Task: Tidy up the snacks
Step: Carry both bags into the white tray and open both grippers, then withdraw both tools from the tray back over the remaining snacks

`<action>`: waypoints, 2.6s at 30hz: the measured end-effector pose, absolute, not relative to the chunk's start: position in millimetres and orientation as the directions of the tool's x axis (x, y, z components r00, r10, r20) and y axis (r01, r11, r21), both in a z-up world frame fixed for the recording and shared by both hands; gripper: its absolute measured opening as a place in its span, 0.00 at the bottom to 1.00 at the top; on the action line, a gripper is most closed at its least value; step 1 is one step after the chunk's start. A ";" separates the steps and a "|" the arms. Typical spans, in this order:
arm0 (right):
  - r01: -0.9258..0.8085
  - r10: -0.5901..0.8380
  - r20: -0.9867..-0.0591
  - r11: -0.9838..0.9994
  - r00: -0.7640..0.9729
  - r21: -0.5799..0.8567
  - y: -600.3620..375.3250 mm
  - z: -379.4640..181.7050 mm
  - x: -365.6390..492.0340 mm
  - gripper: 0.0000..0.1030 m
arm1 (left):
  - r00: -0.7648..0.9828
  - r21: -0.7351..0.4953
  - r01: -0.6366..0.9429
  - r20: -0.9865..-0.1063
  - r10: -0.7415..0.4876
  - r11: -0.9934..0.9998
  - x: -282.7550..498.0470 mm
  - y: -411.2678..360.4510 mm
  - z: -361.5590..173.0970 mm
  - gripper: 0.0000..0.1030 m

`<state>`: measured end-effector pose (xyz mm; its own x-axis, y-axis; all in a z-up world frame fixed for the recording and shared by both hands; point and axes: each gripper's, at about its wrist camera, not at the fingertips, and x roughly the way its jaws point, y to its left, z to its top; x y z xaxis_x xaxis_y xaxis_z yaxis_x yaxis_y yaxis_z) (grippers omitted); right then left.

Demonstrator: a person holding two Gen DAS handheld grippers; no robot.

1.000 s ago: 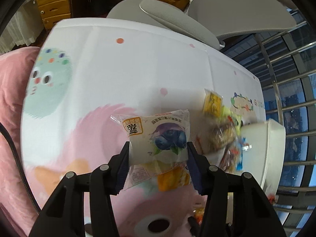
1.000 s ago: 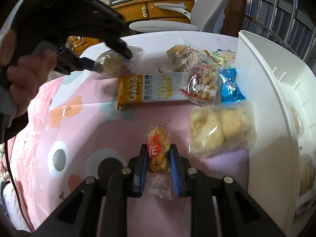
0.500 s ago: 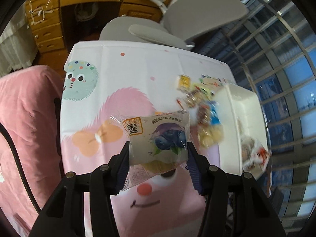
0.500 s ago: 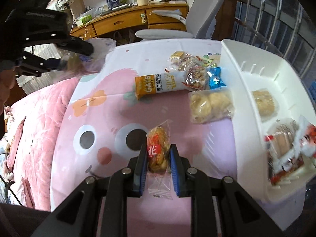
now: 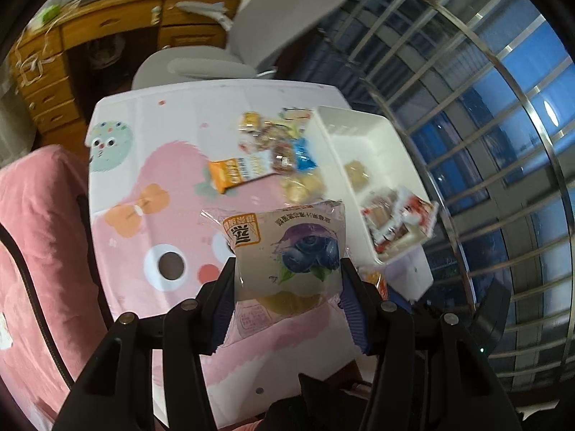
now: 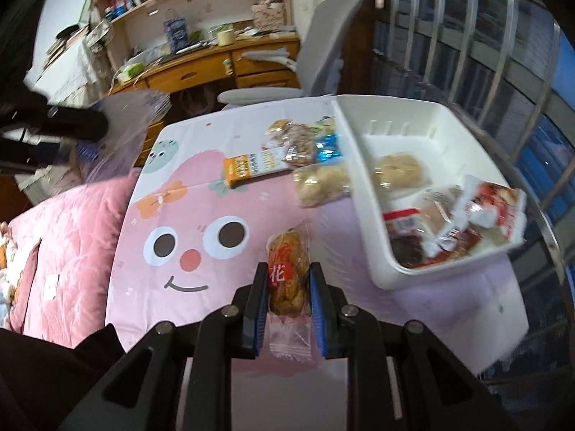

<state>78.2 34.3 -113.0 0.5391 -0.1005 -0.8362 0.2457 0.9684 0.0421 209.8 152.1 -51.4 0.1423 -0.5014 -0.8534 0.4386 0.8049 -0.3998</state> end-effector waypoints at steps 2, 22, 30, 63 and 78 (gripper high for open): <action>0.271 -0.120 -0.830 0.962 0.544 0.039 26.9 -105.8 69.8 0.21 | 0.151 -0.386 0.453 -0.855 -0.496 0.804 200.9 145.2 -45.7 0.51; 0.253 -0.015 -0.785 0.950 0.619 0.182 -103.2 -57.1 56.0 0.21 | 0.304 -0.335 0.518 -0.788 -0.535 0.787 160.9 2.8 -27.7 0.51; 0.114 0.049 -0.782 0.982 0.621 0.152 -153.6 -51.5 72.0 0.21 | 0.336 -0.354 0.490 -0.766 -0.548 0.796 165.0 -61.6 -37.1 0.51; -0.021 0.222 -0.901 0.973 0.373 0.231 -186.9 -97.9 97.9 0.49 | 0.396 -0.366 0.145 -0.830 -0.392 0.919 159.6 -31.5 -85.4 0.85; -0.025 0.285 -0.903 0.956 0.320 0.293 -91.5 -102.9 80.5 0.48 | 0.385 -0.342 0.101 -0.852 -0.353 0.934 130.1 82.3 -83.1 0.85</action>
<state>80.5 -91.5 -102.9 0.3202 0.2854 -0.9033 -0.0252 0.9558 0.2930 130.1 82.3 -83.1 0.3855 -0.3534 -0.8523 0.1006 0.9343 -0.3419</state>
